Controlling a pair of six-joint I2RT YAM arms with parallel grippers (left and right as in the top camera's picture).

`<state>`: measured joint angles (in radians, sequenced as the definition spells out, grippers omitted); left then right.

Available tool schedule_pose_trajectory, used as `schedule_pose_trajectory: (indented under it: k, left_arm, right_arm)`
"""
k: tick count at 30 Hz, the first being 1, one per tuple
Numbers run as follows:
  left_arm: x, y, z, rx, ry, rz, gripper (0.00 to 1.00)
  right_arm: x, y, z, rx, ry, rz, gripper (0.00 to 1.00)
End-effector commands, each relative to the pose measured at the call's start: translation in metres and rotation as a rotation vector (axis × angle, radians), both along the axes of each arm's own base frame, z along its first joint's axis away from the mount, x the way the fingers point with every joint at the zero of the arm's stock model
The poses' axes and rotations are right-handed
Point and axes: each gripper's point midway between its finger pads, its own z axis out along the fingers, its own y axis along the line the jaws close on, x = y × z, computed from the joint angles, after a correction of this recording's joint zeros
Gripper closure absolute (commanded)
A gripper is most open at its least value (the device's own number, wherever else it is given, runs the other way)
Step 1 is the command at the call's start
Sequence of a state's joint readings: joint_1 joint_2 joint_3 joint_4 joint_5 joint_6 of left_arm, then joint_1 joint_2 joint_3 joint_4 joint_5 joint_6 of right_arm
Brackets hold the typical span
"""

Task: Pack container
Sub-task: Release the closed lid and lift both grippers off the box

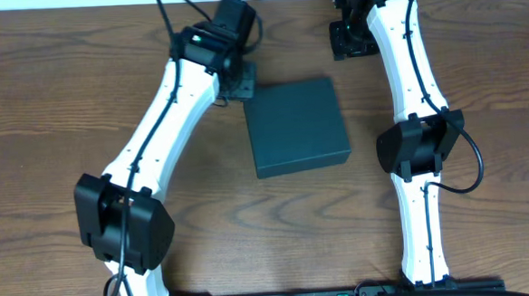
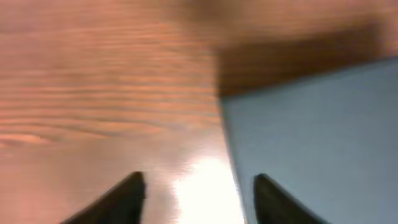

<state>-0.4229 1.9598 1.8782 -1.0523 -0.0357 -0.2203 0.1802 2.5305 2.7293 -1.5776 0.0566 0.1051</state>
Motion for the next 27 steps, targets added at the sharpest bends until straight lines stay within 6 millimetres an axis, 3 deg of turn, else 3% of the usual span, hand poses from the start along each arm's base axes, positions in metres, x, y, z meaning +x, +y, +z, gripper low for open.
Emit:
schedule_pose_trajectory:
  k: [1, 4, 27]
  left_arm:
    - [0.013, 0.031, 0.003, 0.072, -0.037, 0.076, 0.22]
    - [0.015, 0.040, 0.003, 0.073, -0.035, 0.099, 0.01]
    - [0.017, 0.046, 0.003, 0.073, -0.035, 0.112, 0.01]
  right_arm:
    - [0.003, -0.004, -0.001, -0.023, -0.010, -0.009, 0.01]
    - [0.003, -0.004, -0.001, -0.020, -0.008, -0.008, 0.01]
    - [0.003, -0.005, -0.001, -0.020, -0.008, -0.010, 0.01]
